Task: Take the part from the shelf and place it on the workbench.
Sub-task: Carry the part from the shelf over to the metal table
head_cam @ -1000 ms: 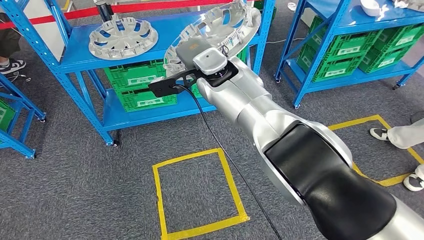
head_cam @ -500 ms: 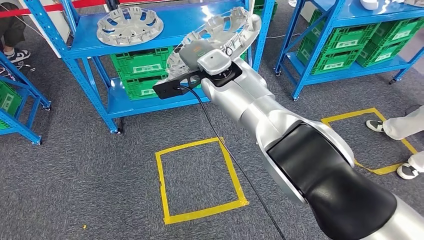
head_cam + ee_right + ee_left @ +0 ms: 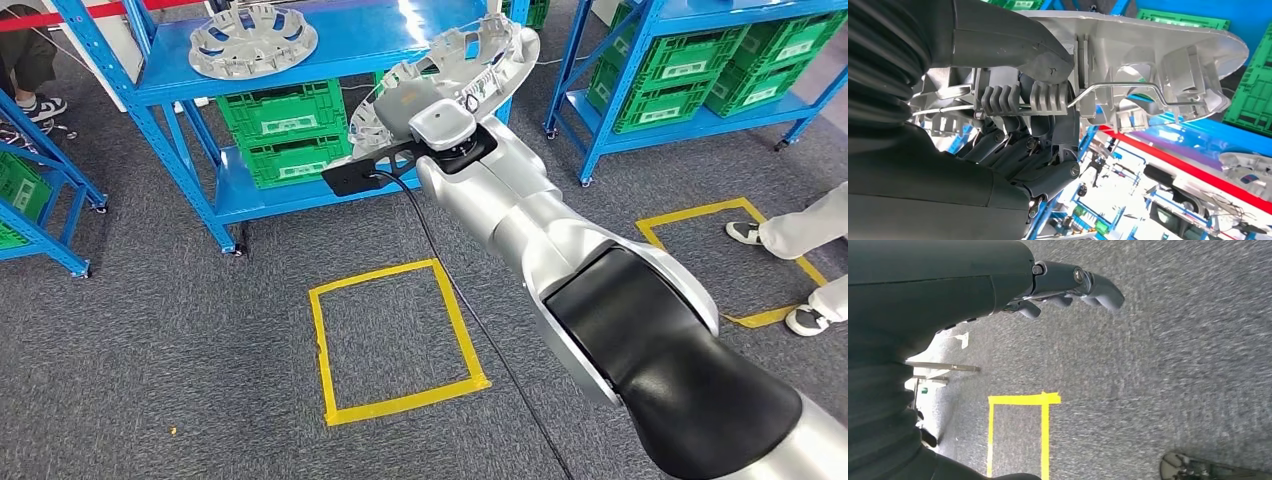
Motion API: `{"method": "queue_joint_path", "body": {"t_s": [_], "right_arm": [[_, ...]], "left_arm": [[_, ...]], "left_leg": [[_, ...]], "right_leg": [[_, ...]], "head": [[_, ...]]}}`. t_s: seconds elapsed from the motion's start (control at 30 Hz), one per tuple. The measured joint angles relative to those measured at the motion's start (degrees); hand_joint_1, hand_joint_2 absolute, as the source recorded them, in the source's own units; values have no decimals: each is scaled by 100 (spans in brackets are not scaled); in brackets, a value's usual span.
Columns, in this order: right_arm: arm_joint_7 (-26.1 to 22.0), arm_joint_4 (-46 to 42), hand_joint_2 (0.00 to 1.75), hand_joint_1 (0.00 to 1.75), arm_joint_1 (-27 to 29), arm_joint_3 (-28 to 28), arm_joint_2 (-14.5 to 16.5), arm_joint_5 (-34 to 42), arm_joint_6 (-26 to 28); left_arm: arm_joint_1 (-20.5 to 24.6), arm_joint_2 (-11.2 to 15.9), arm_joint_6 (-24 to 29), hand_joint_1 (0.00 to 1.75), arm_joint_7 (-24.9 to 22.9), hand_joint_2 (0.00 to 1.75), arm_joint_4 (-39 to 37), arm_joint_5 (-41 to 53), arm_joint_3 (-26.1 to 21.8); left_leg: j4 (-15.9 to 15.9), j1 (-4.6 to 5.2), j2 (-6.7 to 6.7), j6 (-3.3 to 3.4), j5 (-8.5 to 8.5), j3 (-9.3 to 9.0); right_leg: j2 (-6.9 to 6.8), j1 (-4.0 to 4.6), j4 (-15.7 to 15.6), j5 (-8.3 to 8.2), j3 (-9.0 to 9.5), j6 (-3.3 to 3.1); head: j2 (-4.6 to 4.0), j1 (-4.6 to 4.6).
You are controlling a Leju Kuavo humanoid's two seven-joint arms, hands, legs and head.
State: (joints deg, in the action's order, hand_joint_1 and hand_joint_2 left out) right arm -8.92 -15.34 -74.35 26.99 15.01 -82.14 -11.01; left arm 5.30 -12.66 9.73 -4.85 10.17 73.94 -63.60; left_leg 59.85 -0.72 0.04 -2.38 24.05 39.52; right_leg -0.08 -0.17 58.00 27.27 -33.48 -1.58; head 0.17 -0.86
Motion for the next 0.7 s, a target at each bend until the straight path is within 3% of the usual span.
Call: {"method": "queue_joint_path", "body": {"t_s": [0.07, 0.13, 0.17, 0.23, 0.3, 0.33, 0.4, 0.47, 0.5, 0.57, 0.63, 0.67, 0.7], "right_arm": [[-13, 0, 175, 173, 0, 0, 3, -3, 2], [-25, 0, 175, 173, 1, 0, 3, -4, 5], [-26, 0, 175, 173, 1, 0, 3, -5, 7], [-22, 0, 175, 173, 1, 0, 3, -10, 9], [-11, -2, 175, 173, -1, 0, 2, -13, 10], [-4, -3, 175, 173, -2, 0, 1, -13, 11], [3, -4, 175, 173, -2, 0, -2, -14, 14], [1, -3, 175, 173, 8, 0, -9, -13, 18], [1, -2, 175, 173, 14, 0, -16, -11, 19], [6, 0, 175, 173, 22, 1, -31, -9, 24], [8, 0, 175, 173, 24, 2, -32, -8, 30], [7, 0, 175, 173, 26, 2, -32, -9, 33], [7, 0, 175, 173, 29, 3, -32, -13, 37]], "left_arm": [[-3, 3, 5, 0, -1, 175, 0, -10, 0], [2, 4, 8, 0, 3, 175, -1, -26, 0], [5, 5, 8, 0, 8, 175, -1, -34, 0], [7, 9, 2, 0, 19, 175, -1, -46, 0], [13, 16, -14, 0, 17, 175, 0, -48, 0], [20, 19, -21, 0, 13, 175, 0, -48, 0], [31, 22, -34, 0, -1, 175, 0, -48, 0], [28, 20, -42, 0, -22, 175, -3, -48, 0], [25, 20, -42, 0, -45, 175, -4, -48, 0], [21, 25, -42, 0, -95, 175, -5, -48, 0], [22, 33, -42, 0, -139, 175, -4, -49, 0], [22, 33, -42, 0, -161, 175, -4, -49, 0], [22, 33, -42, 0, -183, 175, -5, -48, 0]], "left_leg": [[543, -2, -4, -46, 519, 132], [1305, -7, -3, -76, 993, 246], [1520, -5, -3, -79, 1041, 231], [1407, 0, -3, -55, 811, -36], [687, 22, -5, 0, 619, -591], [299, 39, -9, 31, 636, -846], [-136, 76, -20, 88, 725, -1056], [-194, 69, -13, 161, 620, -972], [-207, 54, -3, 204, 550, -920], [-229, 20, 23, 277, 399, -771], [-224, 16, 25, 303, 267, -603], [-220, 13, 26, 300, 202, -518], [-212, 7, 27, 291, 138, -430]], "right_leg": [[-7, -3, -16, -106, -94, -68], [-8, 20, -6, -212, -219, -104], [-8, 32, 3, -263, -285, -105], [-8, 50, 30, -362, -423, -101], [-5, 63, 67, -454, -547, -76], [-6, 69, 79, -503, -595, -56], [-14, 71, 58, -626, -656, -5], [-9, 64, 10, -721, -705, 56], [1, 62, 50, -642, -751, 92], [17, 41, 461, -158, -906, 163], [17, 7, 1219, 348, -1077, 219], [17, -9, 1548, 410, -1119, 238], [17, -21, 1749, 338, -1099, 250]], "head": [[0, 12], [0, 16], [0, 16], [0, 16], [0, 16], [0, 14], [0, 11], [0, 14], [0, 12], [0, 5], [0, -2], [0, -2], [0, -3]]}}
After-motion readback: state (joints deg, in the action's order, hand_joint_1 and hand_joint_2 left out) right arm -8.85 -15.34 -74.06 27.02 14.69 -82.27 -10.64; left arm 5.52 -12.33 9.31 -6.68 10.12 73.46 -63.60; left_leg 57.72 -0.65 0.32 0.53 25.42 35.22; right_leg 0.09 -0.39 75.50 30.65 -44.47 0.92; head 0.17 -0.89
